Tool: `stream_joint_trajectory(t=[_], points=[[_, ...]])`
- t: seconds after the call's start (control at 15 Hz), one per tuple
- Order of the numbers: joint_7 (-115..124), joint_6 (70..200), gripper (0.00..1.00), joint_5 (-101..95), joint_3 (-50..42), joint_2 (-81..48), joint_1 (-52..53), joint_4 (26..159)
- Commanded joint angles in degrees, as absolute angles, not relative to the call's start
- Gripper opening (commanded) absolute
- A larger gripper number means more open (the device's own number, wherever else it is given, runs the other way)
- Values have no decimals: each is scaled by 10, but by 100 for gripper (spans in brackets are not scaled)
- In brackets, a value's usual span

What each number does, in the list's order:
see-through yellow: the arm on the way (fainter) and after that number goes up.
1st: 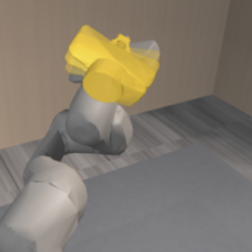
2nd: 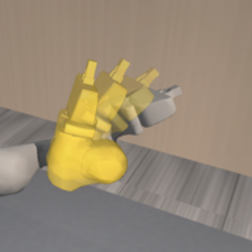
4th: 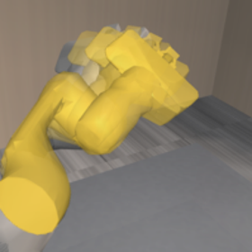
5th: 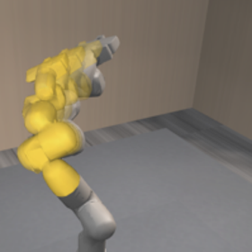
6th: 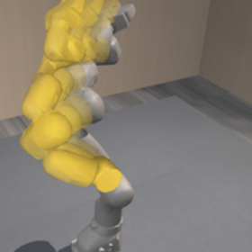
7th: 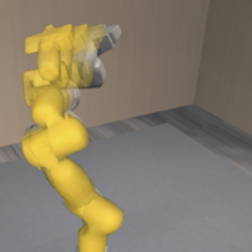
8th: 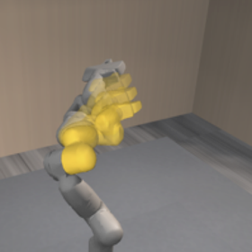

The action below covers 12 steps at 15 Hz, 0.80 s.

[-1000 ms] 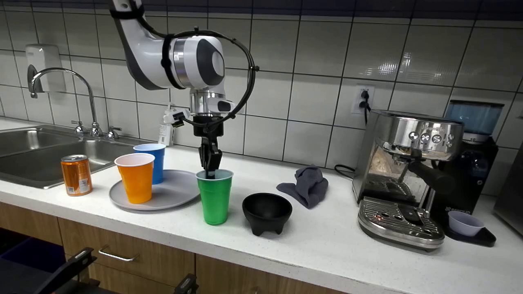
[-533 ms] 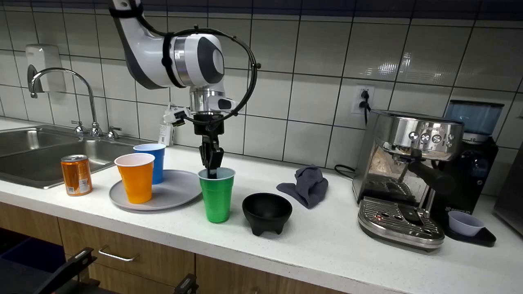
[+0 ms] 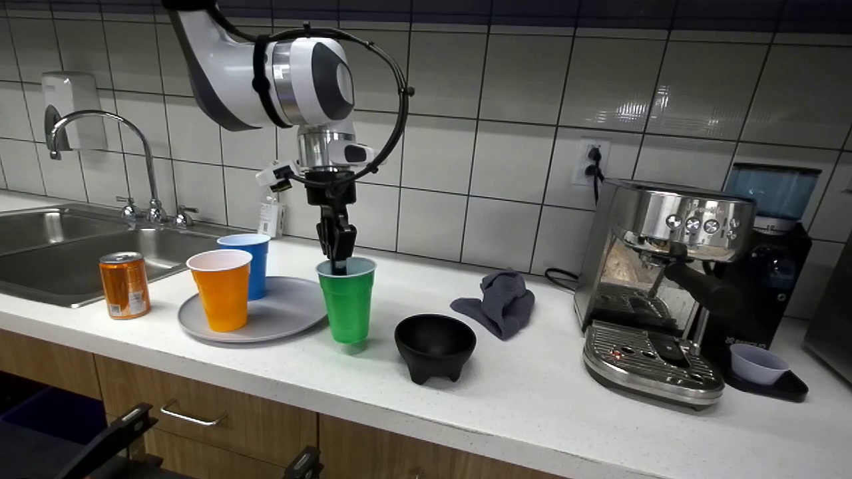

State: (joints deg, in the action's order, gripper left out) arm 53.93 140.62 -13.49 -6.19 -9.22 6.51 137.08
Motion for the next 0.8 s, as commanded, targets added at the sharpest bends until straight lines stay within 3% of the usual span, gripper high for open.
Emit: stream_joint_trajectory(t=[0.0, 0.73], points=[[564, 1375, 1, -138, -43, -66, 66, 1368], [583, 1320, 1, -129, 0, -79, 75, 1313]])
